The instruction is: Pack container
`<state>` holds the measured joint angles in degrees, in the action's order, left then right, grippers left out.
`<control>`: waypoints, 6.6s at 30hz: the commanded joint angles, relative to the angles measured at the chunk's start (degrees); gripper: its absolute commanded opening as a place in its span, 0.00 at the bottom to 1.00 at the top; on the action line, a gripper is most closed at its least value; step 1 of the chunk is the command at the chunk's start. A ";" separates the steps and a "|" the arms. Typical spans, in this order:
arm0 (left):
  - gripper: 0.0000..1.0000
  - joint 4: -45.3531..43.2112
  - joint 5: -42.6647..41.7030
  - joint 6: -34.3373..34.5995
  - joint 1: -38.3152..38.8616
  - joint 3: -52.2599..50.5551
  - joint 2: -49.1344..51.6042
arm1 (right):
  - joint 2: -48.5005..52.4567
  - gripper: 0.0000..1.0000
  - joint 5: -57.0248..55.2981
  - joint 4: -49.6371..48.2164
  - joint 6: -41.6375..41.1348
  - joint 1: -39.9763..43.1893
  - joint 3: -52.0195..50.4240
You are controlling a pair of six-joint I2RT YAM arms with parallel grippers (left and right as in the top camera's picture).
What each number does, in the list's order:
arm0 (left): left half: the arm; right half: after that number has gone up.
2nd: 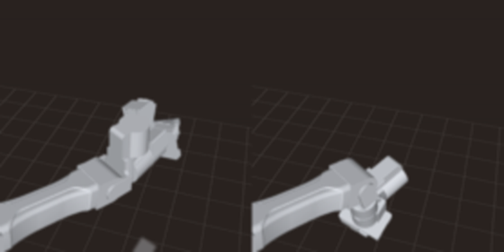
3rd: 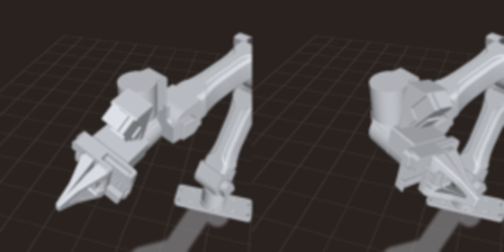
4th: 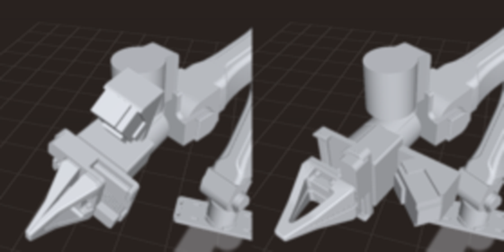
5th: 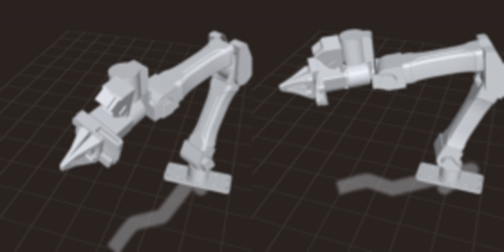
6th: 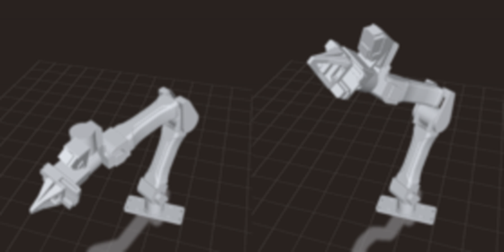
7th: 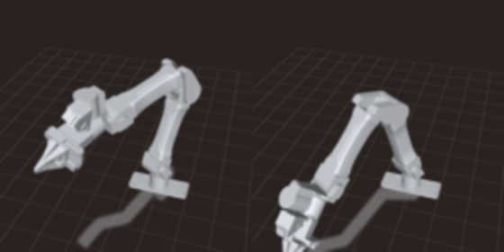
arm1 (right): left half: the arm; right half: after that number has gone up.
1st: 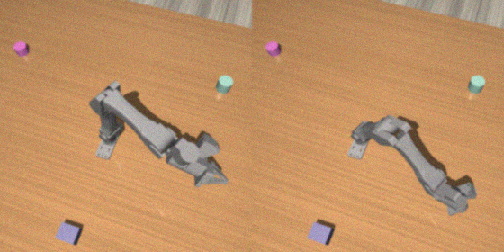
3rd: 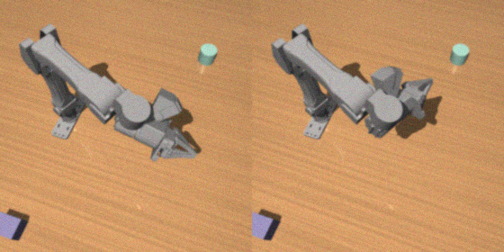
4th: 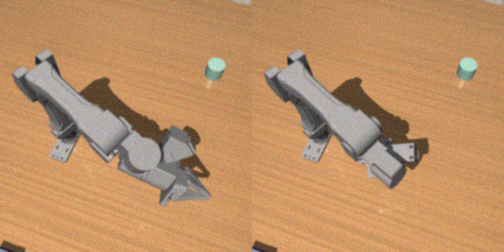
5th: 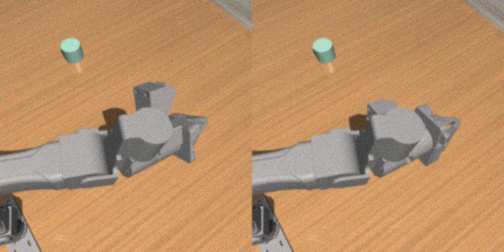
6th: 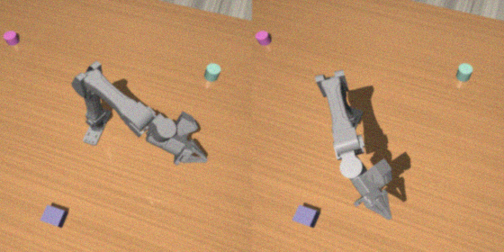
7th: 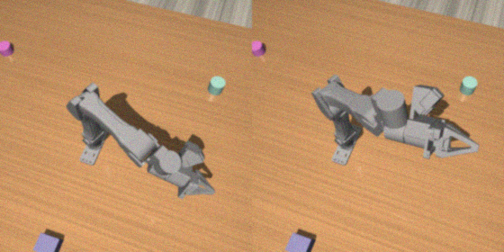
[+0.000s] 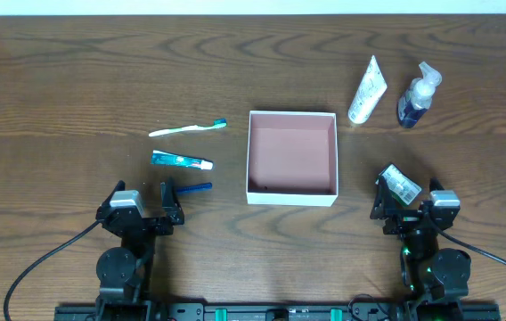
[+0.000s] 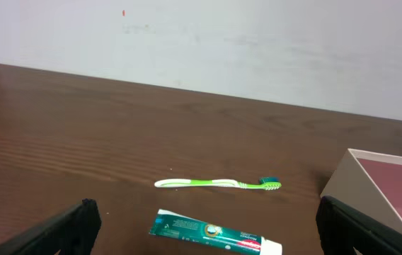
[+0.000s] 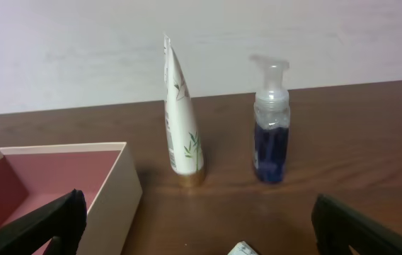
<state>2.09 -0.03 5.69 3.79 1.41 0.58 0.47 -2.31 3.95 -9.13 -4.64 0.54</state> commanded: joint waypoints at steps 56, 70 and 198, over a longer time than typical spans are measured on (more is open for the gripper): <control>0.98 2.12 0.66 -0.94 -0.28 -1.18 -0.35 | -0.17 0.99 -1.31 -0.11 0.85 -0.26 -0.22; 0.98 2.12 0.63 -0.94 -0.28 -1.18 -0.35 | 2.19 0.99 9.44 -4.59 2.14 -0.26 6.56; 0.98 2.12 0.63 -0.94 -0.28 -1.18 -0.35 | 95.60 0.01 -23.34 34.73 -21.11 -38.56 87.21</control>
<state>2.13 -0.05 5.69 3.79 1.43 0.58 95.70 -23.29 39.68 -28.51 -42.68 86.30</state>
